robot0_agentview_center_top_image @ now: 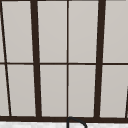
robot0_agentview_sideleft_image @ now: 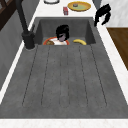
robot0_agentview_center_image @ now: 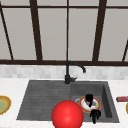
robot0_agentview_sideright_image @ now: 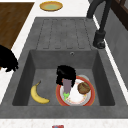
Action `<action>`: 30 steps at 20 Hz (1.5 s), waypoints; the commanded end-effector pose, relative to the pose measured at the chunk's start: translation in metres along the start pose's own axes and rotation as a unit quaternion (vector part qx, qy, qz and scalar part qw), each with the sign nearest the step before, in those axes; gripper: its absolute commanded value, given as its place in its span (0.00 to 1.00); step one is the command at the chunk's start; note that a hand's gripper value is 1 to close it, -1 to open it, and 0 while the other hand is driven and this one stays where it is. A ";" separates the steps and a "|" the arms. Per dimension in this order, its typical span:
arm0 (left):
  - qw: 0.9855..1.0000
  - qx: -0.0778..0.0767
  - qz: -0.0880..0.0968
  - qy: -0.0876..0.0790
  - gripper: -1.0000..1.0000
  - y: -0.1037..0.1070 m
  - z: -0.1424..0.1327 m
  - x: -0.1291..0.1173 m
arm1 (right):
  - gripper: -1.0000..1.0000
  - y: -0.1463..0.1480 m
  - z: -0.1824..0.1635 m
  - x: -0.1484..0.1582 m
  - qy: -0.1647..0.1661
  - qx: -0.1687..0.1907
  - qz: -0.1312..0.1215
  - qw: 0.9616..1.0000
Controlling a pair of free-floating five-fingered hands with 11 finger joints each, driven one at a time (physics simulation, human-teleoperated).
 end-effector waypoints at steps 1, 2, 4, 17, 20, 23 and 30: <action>0.999 0.032 -0.007 0.005 1.00 -0.024 0.010 -0.024 | 0.50 0.000 0.000 0.000 0.000 0.000 0.000 1.000; 0.999 0.031 -0.003 0.006 1.00 -0.031 0.013 -0.029 | 0.50 0.000 0.000 0.000 0.000 0.000 0.000 1.000; 1.000 0.030 -0.003 0.003 1.00 -0.044 0.017 -0.040 | 0.50 0.000 0.000 0.000 0.000 0.000 0.000 1.000; 0.997 0.071 0.016 0.025 0.00 -0.013 0.025 -0.027 | 0.50 0.000 0.000 0.000 0.000 0.000 0.000 1.000; 0.997 0.069 0.015 0.007 0.00 0.005 0.034 -0.011 | 0.50 0.000 0.000 0.000 0.000 0.000 0.000 1.000; 0.998 0.056 0.024 -0.001 0.00 0.029 0.042 0.000 | 0.50 0.000 0.000 0.000 0.000 0.000 0.000 1.000; 0.997 0.051 0.050 -0.006 0.00 0.065 0.063 0.024 | 0.50 0.000 0.000 0.000 0.000 0.000 0.000 1.000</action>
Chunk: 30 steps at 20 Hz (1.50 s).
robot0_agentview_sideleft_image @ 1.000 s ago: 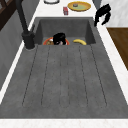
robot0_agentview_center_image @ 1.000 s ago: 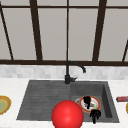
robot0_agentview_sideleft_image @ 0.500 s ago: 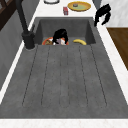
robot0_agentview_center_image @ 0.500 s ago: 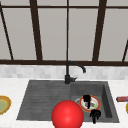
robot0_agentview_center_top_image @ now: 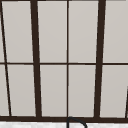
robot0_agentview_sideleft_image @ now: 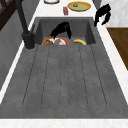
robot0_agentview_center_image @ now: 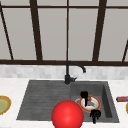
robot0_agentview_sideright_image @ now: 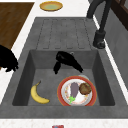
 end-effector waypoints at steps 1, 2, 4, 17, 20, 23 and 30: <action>1.000 -0.003 0.002 -0.011 0.00 0.012 0.009 0.007 | 0.50 0.000 0.000 0.000 0.000 0.000 0.000 1.000; 1.000 -0.003 0.003 -0.010 0.00 0.013 0.011 0.007 | 0.50 0.000 0.000 0.000 0.000 0.000 0.000 1.000; 1.000 -0.003 0.003 -0.007 0.00 0.016 0.016 0.010 | 0.50 0.000 0.000 0.000 0.000 0.000 0.000 1.000; 1.000 0.004 0.004 -0.019 0.00 0.063 0.032 0.047 | 0.50 0.000 0.000 0.000 0.000 0.000 0.000 1.000; 1.000 0.000 0.008 -0.018 0.00 0.078 0.034 0.060 | 0.50 0.000 0.000 0.000 0.000 0.000 0.000 1.000; 0.999 -0.010 0.011 -0.029 0.00 0.087 0.048 0.075 | 0.50 0.000 0.000 0.000 0.000 0.000 0.000 1.000; 1.000 -0.003 0.008 -0.018 0.00 0.109 0.079 0.117 | 0.50 0.000 0.000 0.000 0.000 0.000 0.000 1.000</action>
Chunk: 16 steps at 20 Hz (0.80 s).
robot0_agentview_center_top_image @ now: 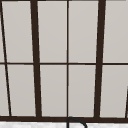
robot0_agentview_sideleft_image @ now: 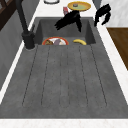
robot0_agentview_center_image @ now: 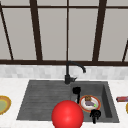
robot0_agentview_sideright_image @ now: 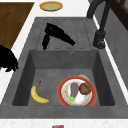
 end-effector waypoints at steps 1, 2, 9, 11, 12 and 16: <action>1.000 0.001 -0.001 -0.011 0.00 0.017 0.013 0.025 | 0.50 0.000 0.000 0.000 0.000 0.000 0.000 1.000; 1.000 0.000 0.000 -0.011 0.00 0.019 0.017 0.031 | 0.50 0.000 0.000 0.000 0.000 0.000 0.000 1.000; 1.000 0.000 0.001 -0.016 0.00 0.040 0.042 0.073 | 0.50 0.000 0.000 0.000 0.000 0.000 0.000 1.000; 1.000 -0.002 0.003 -0.014 0.00 0.043 0.054 0.083 | 0.50 0.000 0.000 0.000 0.000 0.000 0.000 1.000; 1.000 -0.003 0.003 -0.013 0.00 0.044 0.060 0.088 | 0.50 0.000 0.000 0.000 0.000 0.000 0.000 1.000; 1.000 -0.006 0.003 -0.016 0.00 0.052 0.078 0.106 | 0.50 0.000 0.000 0.000 0.000 0.000 0.000 1.000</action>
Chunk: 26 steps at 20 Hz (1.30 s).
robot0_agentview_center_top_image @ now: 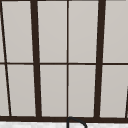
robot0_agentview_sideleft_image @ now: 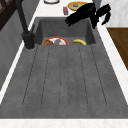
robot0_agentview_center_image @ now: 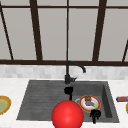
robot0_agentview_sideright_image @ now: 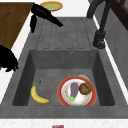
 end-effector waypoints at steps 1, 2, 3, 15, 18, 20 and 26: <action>1.000 -0.005 0.002 -0.012 0.00 0.006 0.021 0.016 | 0.50 0.000 0.000 0.000 0.000 0.000 0.000 1.000; 1.000 -0.004 0.008 -0.009 0.00 0.004 0.029 0.019 | 0.50 0.000 0.000 0.000 0.000 0.000 0.000 1.000; 1.000 -0.002 0.011 -0.008 0.00 0.003 0.036 0.023 | 0.50 0.000 0.000 0.000 0.000 0.000 0.000 1.000; 1.000 0.000 -0.011 -0.004 0.00 -0.023 0.118 0.080 | 0.50 0.000 0.000 0.000 0.000 0.000 0.000 1.000; 1.000 0.000 -0.012 -0.004 0.00 -0.034 0.139 0.097 | 0.50 0.000 0.000 0.000 0.000 0.000 0.000 1.000; 1.000 0.000 -0.013 -0.004 0.00 -0.043 0.153 0.108 | 0.50 0.000 0.000 0.000 0.000 0.000 0.000 1.000; 1.000 0.007 -0.009 0.002 0.00 -0.063 0.195 0.138 | 0.50 0.000 0.000 0.000 0.000 0.000 0.000 1.000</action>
